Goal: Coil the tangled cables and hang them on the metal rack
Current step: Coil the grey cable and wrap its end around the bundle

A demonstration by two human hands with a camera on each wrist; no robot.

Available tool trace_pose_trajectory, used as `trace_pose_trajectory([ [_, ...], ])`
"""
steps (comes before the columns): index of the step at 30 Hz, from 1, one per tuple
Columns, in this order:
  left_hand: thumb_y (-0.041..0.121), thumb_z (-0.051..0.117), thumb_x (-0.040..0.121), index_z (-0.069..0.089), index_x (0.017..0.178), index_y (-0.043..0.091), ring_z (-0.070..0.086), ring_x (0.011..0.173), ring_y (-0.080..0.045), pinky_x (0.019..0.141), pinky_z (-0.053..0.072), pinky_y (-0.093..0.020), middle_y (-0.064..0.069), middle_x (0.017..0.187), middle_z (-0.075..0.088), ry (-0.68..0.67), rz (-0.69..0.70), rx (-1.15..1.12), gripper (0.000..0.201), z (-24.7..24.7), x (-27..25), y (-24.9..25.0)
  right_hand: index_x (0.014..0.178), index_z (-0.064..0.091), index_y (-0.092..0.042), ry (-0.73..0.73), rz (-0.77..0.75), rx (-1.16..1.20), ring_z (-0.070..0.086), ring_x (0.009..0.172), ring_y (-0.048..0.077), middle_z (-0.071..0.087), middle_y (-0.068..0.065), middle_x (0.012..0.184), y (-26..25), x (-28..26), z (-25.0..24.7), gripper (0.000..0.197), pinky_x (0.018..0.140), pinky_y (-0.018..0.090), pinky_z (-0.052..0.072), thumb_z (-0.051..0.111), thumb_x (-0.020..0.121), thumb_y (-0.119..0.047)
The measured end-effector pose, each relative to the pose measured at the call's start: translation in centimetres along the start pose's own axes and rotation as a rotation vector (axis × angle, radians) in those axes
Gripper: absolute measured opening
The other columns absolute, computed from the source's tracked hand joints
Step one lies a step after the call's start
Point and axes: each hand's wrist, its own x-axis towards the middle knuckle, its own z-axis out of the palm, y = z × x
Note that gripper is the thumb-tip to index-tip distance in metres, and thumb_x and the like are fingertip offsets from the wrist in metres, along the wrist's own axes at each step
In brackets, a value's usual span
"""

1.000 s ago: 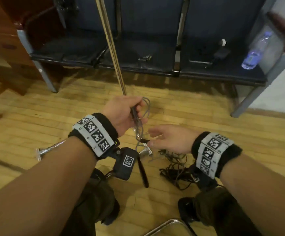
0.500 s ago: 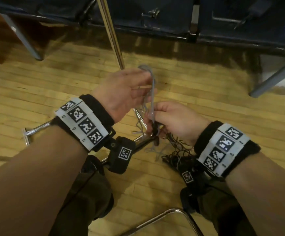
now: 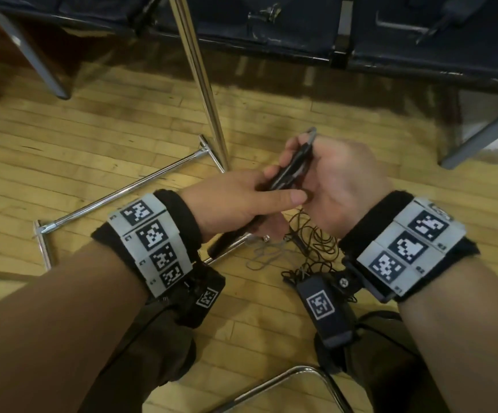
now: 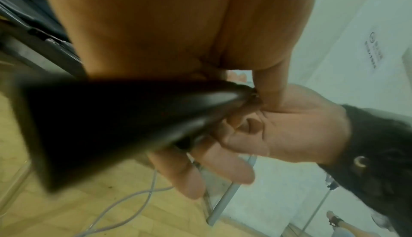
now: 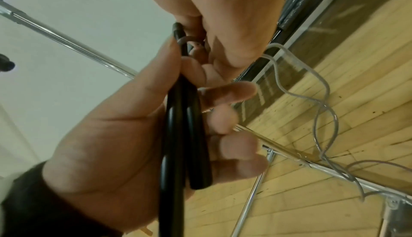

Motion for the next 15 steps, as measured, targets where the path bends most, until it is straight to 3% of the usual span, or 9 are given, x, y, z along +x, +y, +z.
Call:
trace_pose_trajectory([
  [2, 0.057, 0.072, 0.084, 0.071, 0.093, 0.019, 0.074, 0.074, -0.025, 0.082, 0.063, -0.042, 0.0, 0.077, 0.074, 0.044, 0.025, 0.012, 0.039, 0.0, -0.3, -0.4, 0.107, 0.057, -0.003, -0.017, -0.023, -0.034, 0.072, 0.07, 0.028, 0.068, 0.011, 0.074, 0.1, 0.0, -0.1, 0.017, 0.066, 0.041, 0.061, 0.044, 0.106, -0.014],
  [4, 0.056, 0.068, 0.087, 0.069, 0.097, 0.019, 0.057, 0.057, -0.016, 0.059, 0.052, -0.034, 0.007, 0.063, 0.059, 0.102, 0.046, -0.008, 0.038, -0.1, -0.5, -0.6, 0.11, 0.057, 0.0, -0.054, -0.074, -0.17, 0.075, 0.077, 0.031, 0.073, 0.015, 0.082, -0.2, -0.1, -0.4, 0.021, 0.068, 0.042, 0.06, 0.041, 0.107, -0.013],
  [5, 0.056, 0.065, 0.088, 0.069, 0.102, 0.023, 0.05, 0.053, -0.013, 0.053, 0.046, -0.032, 0.01, 0.06, 0.052, 0.129, 0.05, -0.01, 0.035, -0.3, -0.6, -0.8, 0.111, 0.06, 0.001, -0.045, -0.088, -0.26, 0.076, 0.082, 0.032, 0.076, 0.016, 0.088, -0.4, -0.1, -0.6, 0.024, 0.068, 0.041, 0.061, 0.043, 0.107, -0.015],
  [7, 0.058, 0.062, 0.09, 0.067, 0.094, 0.04, 0.042, 0.05, -0.009, 0.049, 0.039, -0.031, 0.013, 0.057, 0.046, 0.185, 0.044, -0.001, 0.019, -0.8, -0.9, -0.9, 0.116, 0.066, -0.006, 0.051, -0.128, -0.53, 0.077, 0.094, 0.031, 0.077, 0.012, 0.102, -0.9, 0.1, -1.3, 0.024, 0.076, 0.039, 0.063, 0.05, 0.106, -0.02],
  [9, 0.06, 0.058, 0.09, 0.066, 0.084, 0.043, 0.04, 0.05, -0.009, 0.047, 0.037, -0.03, 0.014, 0.055, 0.045, 0.206, 0.049, 0.039, 0.02, -1.5, -1.1, -1.0, 0.129, 0.063, -0.017, 0.129, -0.267, -0.913, 0.07, 0.108, 0.021, 0.071, 0.003, 0.12, -1.4, 0.2, -2.0, 0.027, 0.091, 0.037, 0.06, 0.055, 0.103, -0.018],
  [10, 0.061, 0.057, 0.091, 0.067, 0.084, 0.041, 0.041, 0.05, -0.01, 0.047, 0.038, -0.03, 0.013, 0.055, 0.046, 0.193, 0.062, 0.071, 0.023, -1.7, -1.2, -1.1, 0.138, 0.058, -0.022, 0.098, -0.357, -1.095, 0.065, 0.115, 0.015, 0.066, -0.002, 0.131, -1.5, 0.1, -2.2, 0.037, 0.095, 0.031, 0.057, 0.057, 0.101, -0.016],
  [12, 0.06, 0.057, 0.095, 0.068, 0.083, 0.037, 0.049, 0.051, -0.013, 0.048, 0.042, -0.029, 0.01, 0.058, 0.054, 0.14, 0.085, 0.15, 0.028, -1.7, -1.3, -1.1, 0.147, 0.049, -0.036, -0.085, -0.429, -1.303, 0.064, 0.11, 0.009, 0.057, -0.016, 0.143, -1.1, -0.1, -1.9, 0.053, 0.089, 0.021, 0.055, 0.06, 0.099, -0.014],
  [13, 0.056, 0.06, 0.098, 0.068, 0.084, 0.035, 0.057, 0.052, -0.015, 0.05, 0.047, -0.028, 0.007, 0.061, 0.06, 0.123, 0.086, 0.2, 0.027, -1.7, -1.3, -1.0, 0.142, 0.052, -0.043, -0.172, -0.398, -1.338, 0.066, 0.104, 0.012, 0.059, -0.022, 0.139, -0.8, -0.3, -1.7, 0.051, 0.086, 0.022, 0.055, 0.06, 0.099, -0.016],
  [15, 0.041, 0.065, 0.102, 0.071, 0.09, 0.032, 0.073, 0.064, -0.02, 0.055, 0.057, -0.03, 0.0, 0.072, 0.073, 0.133, 0.071, 0.329, 0.016, -1.8, -1.3, -0.7, 0.122, 0.064, -0.048, -0.256, -0.346, -1.403, 0.065, 0.094, 0.006, 0.071, -0.022, 0.112, -0.1, -0.4, -1.4, 0.035, 0.081, 0.024, 0.055, 0.061, 0.1, -0.021],
])
